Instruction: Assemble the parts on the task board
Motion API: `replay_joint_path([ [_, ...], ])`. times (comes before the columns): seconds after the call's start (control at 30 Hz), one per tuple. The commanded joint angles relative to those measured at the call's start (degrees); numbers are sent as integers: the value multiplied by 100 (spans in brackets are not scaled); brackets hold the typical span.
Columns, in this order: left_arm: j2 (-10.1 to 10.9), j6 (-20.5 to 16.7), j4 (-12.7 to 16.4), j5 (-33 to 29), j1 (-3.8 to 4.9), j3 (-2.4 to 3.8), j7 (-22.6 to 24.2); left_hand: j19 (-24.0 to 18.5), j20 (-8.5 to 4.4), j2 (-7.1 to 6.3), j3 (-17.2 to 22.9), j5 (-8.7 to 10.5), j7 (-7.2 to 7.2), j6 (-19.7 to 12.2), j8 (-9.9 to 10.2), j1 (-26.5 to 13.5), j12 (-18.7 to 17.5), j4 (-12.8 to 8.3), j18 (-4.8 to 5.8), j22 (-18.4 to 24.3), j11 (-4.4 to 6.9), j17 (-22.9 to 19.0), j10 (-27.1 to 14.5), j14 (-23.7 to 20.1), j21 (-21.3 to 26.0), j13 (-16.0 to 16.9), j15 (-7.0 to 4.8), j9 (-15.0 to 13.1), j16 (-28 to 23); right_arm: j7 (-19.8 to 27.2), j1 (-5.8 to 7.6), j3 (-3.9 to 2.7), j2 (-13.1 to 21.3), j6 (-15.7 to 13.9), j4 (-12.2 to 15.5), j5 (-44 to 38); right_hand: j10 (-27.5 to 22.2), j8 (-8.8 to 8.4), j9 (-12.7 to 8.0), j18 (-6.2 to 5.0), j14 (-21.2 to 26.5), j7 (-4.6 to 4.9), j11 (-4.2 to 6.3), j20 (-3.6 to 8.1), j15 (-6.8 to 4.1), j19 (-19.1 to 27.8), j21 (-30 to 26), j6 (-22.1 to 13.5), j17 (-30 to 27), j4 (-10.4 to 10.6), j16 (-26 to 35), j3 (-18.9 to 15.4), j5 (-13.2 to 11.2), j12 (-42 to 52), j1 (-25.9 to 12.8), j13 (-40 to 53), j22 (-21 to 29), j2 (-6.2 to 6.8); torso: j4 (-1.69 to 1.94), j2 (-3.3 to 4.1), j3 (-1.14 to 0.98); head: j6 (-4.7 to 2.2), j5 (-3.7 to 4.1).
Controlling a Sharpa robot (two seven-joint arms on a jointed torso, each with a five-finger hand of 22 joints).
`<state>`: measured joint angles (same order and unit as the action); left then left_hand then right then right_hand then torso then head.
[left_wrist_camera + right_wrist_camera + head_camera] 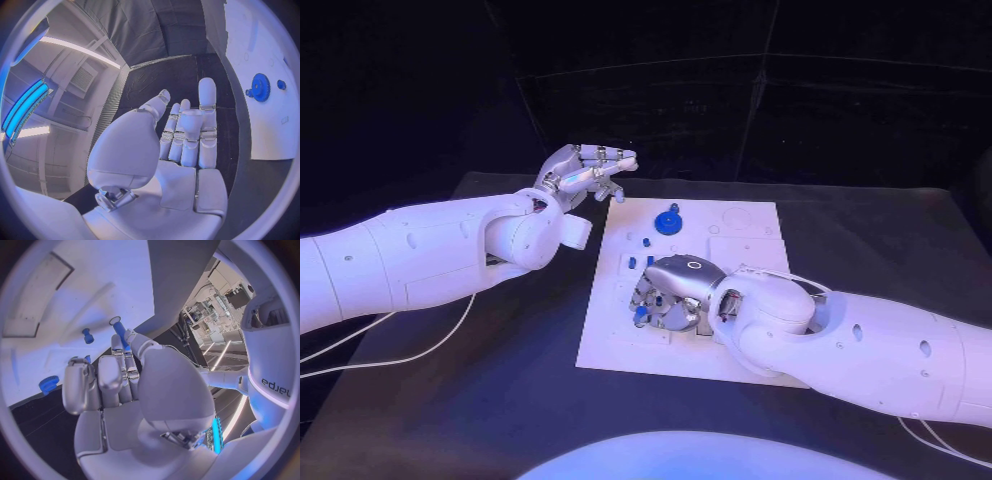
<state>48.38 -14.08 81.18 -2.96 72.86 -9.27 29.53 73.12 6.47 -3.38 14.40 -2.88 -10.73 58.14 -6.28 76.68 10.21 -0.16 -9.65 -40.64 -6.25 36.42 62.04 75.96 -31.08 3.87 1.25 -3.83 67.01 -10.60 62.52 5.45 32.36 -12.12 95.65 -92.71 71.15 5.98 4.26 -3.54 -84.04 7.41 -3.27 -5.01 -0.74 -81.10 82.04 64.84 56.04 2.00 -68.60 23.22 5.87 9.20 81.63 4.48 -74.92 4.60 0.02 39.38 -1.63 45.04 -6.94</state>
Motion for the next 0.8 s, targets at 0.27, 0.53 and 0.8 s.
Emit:
replay_joint_path([
  [0.27,-15,64,-2,-12,10,5,15,3,28,28,-12,-23,10,-36,2,23,39,-10,-78,6,-22,-7,-33,-35,31,-10,-3,1,-19,-7,-10,6,3,351,-21,-253,-5,-22,8,34,-99,35,-25,-11,-37,-15,16,-10,-18,16,-18,22,-5,-42,-56,0,-189,0,-8,4,-1,16,-23],
  [0.53,-22,70,-10,-12,10,5,12,3,28,28,-12,-23,10,-36,2,23,39,-10,-78,6,-22,-7,-33,-35,31,-10,-3,1,-19,-75,-14,7,7,343,-14,-404,-4,-24,8,34,-98,34,-24,-12,-37,-16,17,-10,-20,13,-17,27,4,-47,-53,1,-192,-5,-1,3,-2,25,-13],
  [0.8,-27,72,-14,-12,10,5,6,3,28,28,-12,-23,10,-36,2,23,39,-10,-78,6,-22,-7,-33,-35,31,-10,-3,1,-19,-136,-18,7,-86,411,-46,-531,-10,-40,2,33,-94,43,-30,-15,-33,-10,15,-27,-29,-1,-15,26,20,-72,-56,1,-188,13,-2,5,1,26,-9],
])
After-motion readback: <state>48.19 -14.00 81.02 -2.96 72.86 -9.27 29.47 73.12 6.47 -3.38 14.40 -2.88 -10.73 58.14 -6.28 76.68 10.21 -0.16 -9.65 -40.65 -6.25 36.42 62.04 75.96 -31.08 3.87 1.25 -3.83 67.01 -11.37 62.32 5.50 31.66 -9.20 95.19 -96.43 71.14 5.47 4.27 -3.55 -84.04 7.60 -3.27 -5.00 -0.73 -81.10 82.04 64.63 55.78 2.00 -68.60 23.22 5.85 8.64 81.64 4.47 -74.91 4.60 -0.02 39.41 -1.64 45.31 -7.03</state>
